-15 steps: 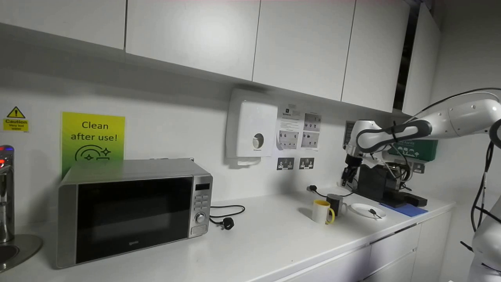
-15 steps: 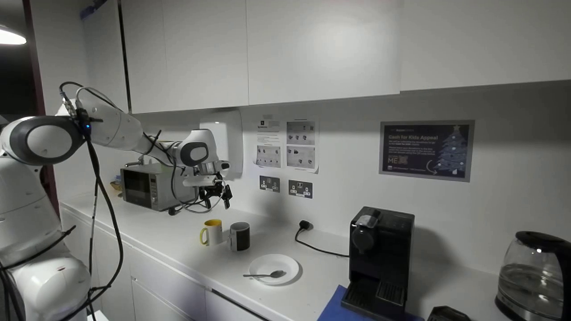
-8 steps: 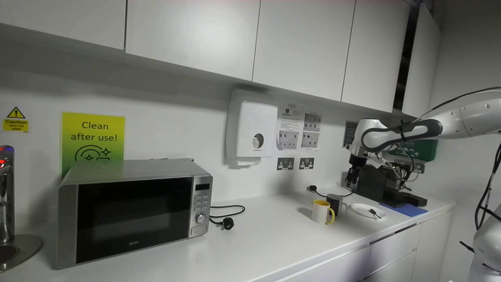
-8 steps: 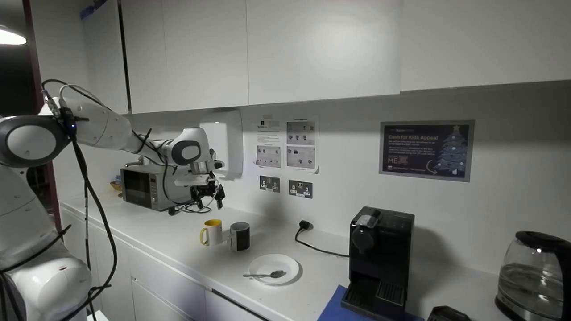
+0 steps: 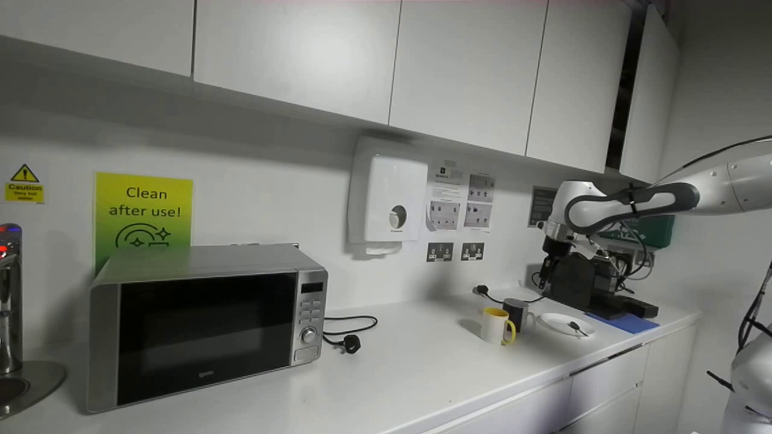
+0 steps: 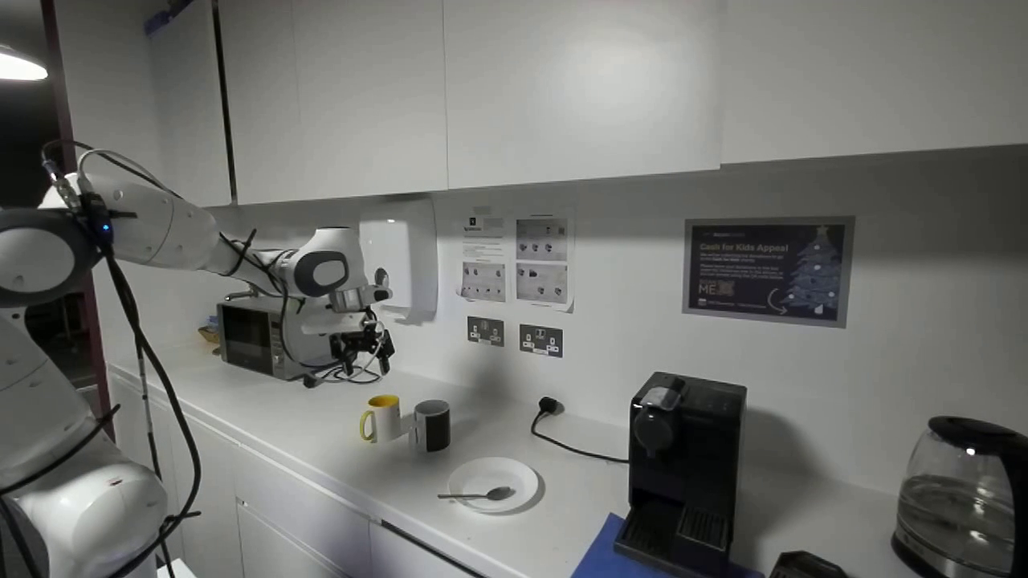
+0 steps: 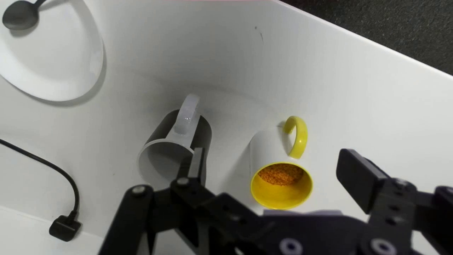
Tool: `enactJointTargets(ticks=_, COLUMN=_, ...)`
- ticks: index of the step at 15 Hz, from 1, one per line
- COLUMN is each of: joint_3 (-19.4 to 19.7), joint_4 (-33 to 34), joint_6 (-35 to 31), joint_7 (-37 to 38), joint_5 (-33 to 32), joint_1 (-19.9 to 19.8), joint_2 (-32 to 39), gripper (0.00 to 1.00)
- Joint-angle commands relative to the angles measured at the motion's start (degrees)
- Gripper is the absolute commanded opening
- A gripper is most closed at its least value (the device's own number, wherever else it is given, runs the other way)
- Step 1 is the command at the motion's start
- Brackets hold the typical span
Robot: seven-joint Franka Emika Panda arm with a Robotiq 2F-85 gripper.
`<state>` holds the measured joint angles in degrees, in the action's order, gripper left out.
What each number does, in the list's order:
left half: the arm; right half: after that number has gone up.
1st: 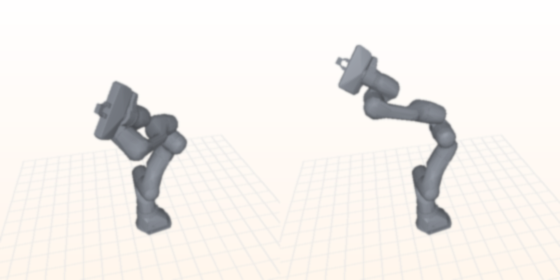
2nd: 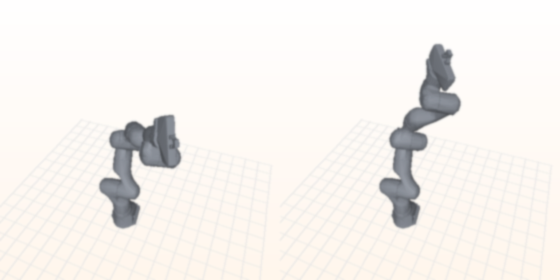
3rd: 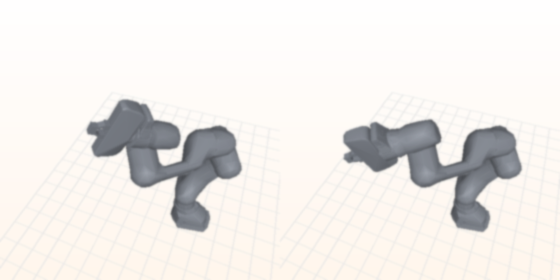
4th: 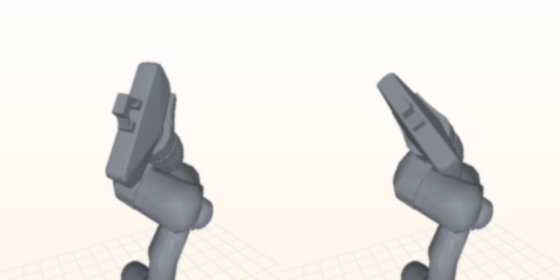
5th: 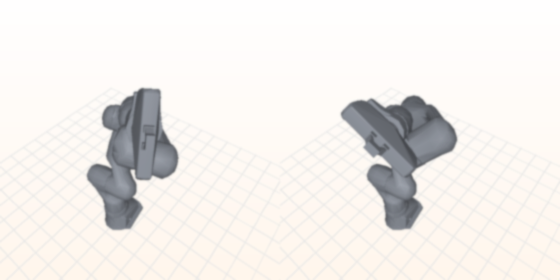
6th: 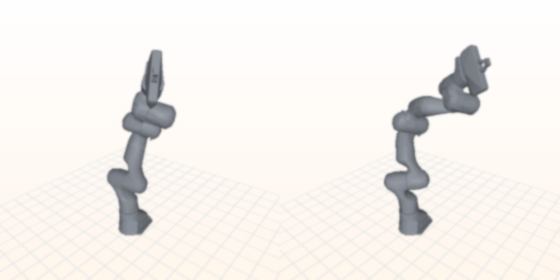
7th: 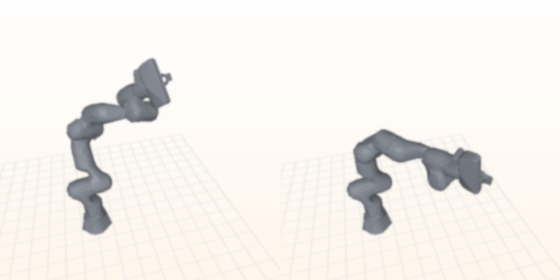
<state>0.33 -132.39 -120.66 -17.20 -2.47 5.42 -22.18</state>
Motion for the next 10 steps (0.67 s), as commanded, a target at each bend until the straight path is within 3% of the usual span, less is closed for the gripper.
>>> enactJointTargets(ticks=1, joint_3=0.5, joint_4=-2.0, joint_6=1.8, joint_7=-2.3, joint_5=1.2, joint_1=0.7, joint_2=-3.7, gripper=1.0)
enactJointTargets(ticks=2, joint_3=-0.1, joint_4=-0.4, joint_6=0.2, joint_7=-0.1, joint_5=0.0, joint_1=0.1, joint_2=-0.8, gripper=1.0)
enactJointTargets(ticks=10, joint_3=-0.1, joint_4=-0.9, joint_6=0.7, joint_7=-0.1, joint_5=0.1, joint_1=0.4, joint_2=-1.6, gripper=1.0)
